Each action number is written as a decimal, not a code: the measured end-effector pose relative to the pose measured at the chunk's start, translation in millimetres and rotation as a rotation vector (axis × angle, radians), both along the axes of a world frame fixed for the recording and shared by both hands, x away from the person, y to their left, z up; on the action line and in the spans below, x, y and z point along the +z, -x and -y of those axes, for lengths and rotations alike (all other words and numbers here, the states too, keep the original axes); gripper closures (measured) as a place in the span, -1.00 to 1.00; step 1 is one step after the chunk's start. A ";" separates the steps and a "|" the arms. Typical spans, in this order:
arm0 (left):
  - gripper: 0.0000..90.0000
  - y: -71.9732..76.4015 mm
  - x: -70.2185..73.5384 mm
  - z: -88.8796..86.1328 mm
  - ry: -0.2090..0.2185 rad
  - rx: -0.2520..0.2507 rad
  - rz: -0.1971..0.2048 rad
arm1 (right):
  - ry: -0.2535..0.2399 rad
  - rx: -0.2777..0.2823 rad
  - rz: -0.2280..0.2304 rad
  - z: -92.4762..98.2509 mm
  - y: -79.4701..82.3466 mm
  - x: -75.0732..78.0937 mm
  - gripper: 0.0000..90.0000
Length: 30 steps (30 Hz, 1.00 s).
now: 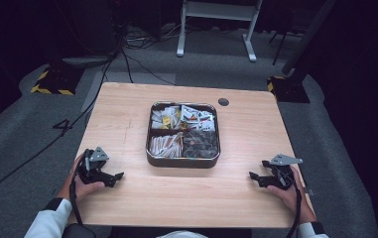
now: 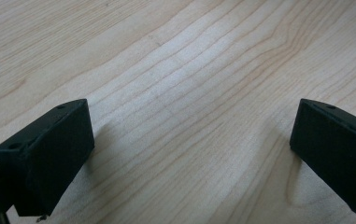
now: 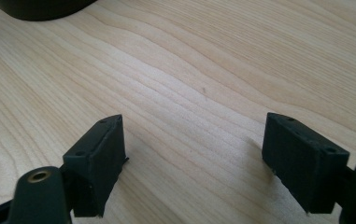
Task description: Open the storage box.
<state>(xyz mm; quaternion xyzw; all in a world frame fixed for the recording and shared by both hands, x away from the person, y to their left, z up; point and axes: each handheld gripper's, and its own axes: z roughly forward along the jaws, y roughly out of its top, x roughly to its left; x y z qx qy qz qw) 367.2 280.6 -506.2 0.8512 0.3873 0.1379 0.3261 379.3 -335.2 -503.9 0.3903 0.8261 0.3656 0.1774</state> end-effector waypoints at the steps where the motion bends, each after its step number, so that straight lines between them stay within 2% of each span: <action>1: -1.00 -0.1 -0.1 0.2 0.003 0.000 -0.002 | 0.001 -0.001 0.001 -0.1 0.2 0.0 -0.51; 10: -1.00 0.5 0.1 -0.3 0.001 -0.001 -0.003 | 0.009 -0.025 -0.005 3.9 1.1 0.7 -0.51; 15: -1.00 0.8 0.1 -0.6 -0.001 -0.002 0.000 | 0.019 -0.040 -0.038 3.6 -2.1 4.4 -0.46; 17: -0.99 1.5 0.1 -1.0 -0.003 -0.002 0.002 | -0.004 -0.041 -0.049 4.5 -4.2 6.5 -0.49; 21: -0.99 2.6 0.0 -1.2 -0.001 0.000 0.000 | -0.051 -0.016 -0.035 4.5 -8.9 14.9 -0.47; 28: -0.99 1.8 0.1 -1.8 -0.001 -0.011 -0.001 | -0.041 0.046 -0.003 -11.4 -22.4 33.2 -0.45; 30: -0.99 2.3 0.0 -1.6 0.001 -0.007 -0.002 | -0.038 0.074 0.010 -18.0 -26.8 39.9 -0.39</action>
